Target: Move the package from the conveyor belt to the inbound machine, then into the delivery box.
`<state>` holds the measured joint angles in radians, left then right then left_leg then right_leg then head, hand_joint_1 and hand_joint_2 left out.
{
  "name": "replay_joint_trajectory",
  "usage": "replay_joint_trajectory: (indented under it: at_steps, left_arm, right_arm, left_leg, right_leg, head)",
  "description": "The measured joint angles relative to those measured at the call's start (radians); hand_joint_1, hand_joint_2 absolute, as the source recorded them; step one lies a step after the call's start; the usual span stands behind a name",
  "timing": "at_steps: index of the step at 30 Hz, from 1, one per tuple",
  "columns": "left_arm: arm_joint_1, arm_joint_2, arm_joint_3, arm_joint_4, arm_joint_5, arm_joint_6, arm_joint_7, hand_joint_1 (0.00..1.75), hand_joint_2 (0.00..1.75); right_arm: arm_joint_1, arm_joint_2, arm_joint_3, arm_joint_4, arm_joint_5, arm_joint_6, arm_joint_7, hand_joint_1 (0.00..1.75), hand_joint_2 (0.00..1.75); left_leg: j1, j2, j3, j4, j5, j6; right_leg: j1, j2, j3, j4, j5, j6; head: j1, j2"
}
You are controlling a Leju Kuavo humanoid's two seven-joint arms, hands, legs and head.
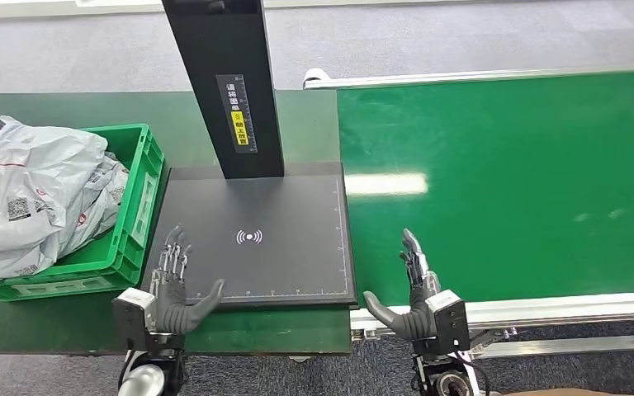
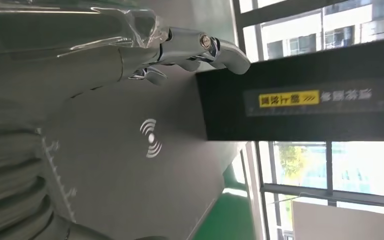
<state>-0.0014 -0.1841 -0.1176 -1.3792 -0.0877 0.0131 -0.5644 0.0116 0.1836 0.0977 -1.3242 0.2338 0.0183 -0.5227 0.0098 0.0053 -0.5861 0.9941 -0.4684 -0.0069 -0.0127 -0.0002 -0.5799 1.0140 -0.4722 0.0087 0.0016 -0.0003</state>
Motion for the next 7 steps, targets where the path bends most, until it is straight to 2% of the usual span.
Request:
replay_joint_trajectory:
  at_steps: [7]
  left_arm:
    - [0.001, -0.023, -0.037, 0.042, -0.020, 0.039, -0.012, 0.00, 1.75]
  right_arm:
    - [-0.017, 0.003, 0.029, 0.052, -0.007, 0.001, -0.001, 0.00, 1.75]
  left_leg:
    - [0.000, 0.000, 0.000, 0.000, 0.000, 0.000]
  right_leg:
    - [0.000, 0.000, 0.000, 0.000, 0.000, 0.000]
  head:
    - [0.000, 0.000]
